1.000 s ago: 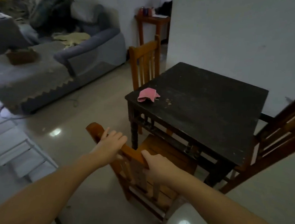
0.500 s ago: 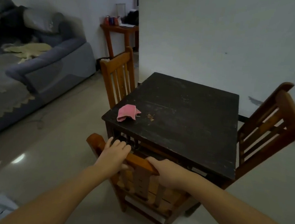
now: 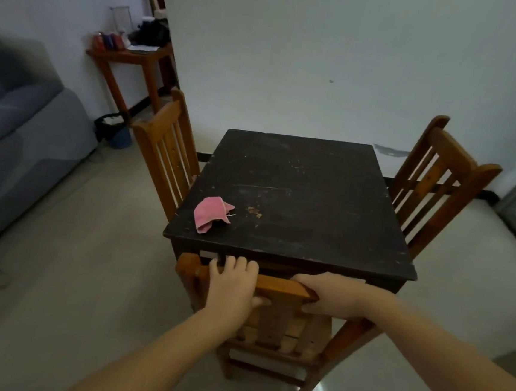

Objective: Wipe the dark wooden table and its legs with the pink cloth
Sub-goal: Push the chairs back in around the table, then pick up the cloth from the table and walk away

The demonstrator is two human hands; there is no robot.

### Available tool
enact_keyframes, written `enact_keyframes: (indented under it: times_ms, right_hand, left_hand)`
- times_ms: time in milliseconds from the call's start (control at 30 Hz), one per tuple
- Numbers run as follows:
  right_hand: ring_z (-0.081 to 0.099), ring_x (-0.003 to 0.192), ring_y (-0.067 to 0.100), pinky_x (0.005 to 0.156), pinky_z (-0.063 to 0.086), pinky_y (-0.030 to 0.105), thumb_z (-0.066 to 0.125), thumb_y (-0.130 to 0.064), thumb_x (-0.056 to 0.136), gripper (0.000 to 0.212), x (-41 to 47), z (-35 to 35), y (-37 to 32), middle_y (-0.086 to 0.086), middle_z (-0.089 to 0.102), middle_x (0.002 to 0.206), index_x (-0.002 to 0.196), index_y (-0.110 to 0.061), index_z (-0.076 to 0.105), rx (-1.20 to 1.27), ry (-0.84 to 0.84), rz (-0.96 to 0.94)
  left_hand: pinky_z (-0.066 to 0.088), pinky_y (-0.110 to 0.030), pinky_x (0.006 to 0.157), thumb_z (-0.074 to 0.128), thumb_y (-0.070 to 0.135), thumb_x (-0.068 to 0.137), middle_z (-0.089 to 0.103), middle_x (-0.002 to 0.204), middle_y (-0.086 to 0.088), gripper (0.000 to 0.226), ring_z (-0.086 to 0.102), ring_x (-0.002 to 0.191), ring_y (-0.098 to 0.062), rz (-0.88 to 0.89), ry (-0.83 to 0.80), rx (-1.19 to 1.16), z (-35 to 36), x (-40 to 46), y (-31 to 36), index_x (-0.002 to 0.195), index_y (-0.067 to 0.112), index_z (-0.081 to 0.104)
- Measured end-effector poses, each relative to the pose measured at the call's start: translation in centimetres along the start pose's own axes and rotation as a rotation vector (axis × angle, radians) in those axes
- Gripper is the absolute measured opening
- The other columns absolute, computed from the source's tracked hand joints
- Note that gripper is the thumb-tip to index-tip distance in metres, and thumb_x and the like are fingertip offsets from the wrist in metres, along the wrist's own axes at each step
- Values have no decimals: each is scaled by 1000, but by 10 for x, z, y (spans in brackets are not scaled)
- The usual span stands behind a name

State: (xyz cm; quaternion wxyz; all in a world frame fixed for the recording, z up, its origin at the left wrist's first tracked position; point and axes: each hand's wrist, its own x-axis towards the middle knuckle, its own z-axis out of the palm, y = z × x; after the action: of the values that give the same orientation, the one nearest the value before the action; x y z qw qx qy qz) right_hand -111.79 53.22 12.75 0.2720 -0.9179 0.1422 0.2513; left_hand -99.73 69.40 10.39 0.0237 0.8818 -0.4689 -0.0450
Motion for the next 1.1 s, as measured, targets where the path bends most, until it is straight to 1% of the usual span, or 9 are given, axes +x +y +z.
enact_keyframes:
  times_ms: [133,233,300,400,533,667,900,1000,1100]
  right_hand:
    - [59,103,9,97,48,37,59,-33,90,31,2,0,-7,-11,60,111,115,-44,46,-16,-4,118]
    - [51,118,14,104,40,39,60,-52,85,67,4,-22,-18,-11,51,128,141,-46,23,7,-114,231]
    - [51,120,14,107,36,42,55,-61,84,77,13,-48,-27,-10,52,132,144,-50,9,51,-164,238]
    - [52,121,14,107,36,37,50,-58,89,71,53,-85,-44,-5,55,133,147,-41,12,76,-71,186]
    - [49,124,22,105,38,35,44,-46,97,60,149,-106,-61,7,49,140,148,-20,27,-10,97,155]
    - [45,128,26,105,40,40,48,-41,96,56,247,-103,-74,11,38,146,145,-20,31,39,217,150]
    - [-14,144,36,113,4,65,40,-61,91,76,373,-65,-78,4,-15,159,149,-36,-2,-49,190,175]
    - [-14,143,40,112,1,64,34,-63,92,77,396,-37,-67,7,-15,159,150,-34,-8,-83,188,241]
    - [-11,145,38,114,-5,56,28,-57,96,72,401,-16,-60,9,-11,160,151,-24,-5,-165,308,257]
  left_hand:
    - [24,-53,107,53,56,82,49,124,-3,51,40,122,-24,74,-141,-30,-10,8,-10,119,21,45]
    - [31,-48,106,50,59,82,51,124,1,57,45,118,-19,199,-233,-208,-43,25,-30,126,24,42]
    - [43,-39,97,51,57,83,54,122,3,57,51,111,-14,212,-162,-342,-62,46,-58,130,25,41]
    - [48,-29,88,50,48,87,55,121,5,48,54,100,-6,97,-31,-456,-74,86,-109,129,25,42]
    - [37,-18,88,46,36,93,49,127,4,47,48,108,-5,-19,-120,-481,-43,125,-165,137,20,35]
    - [36,-31,106,46,44,91,37,144,-3,58,40,128,-16,-155,-183,-385,15,154,-210,142,22,28]
    - [-1,-36,114,27,50,95,4,155,2,60,3,143,-16,-102,-198,-127,102,199,-246,146,24,11]
    - [-11,-30,113,8,56,93,40,143,2,65,40,130,-13,-37,-302,-121,122,203,-254,134,21,45]
    - [0,-31,110,6,55,93,63,121,0,71,59,112,-15,-38,-337,-101,144,205,-258,116,18,63]
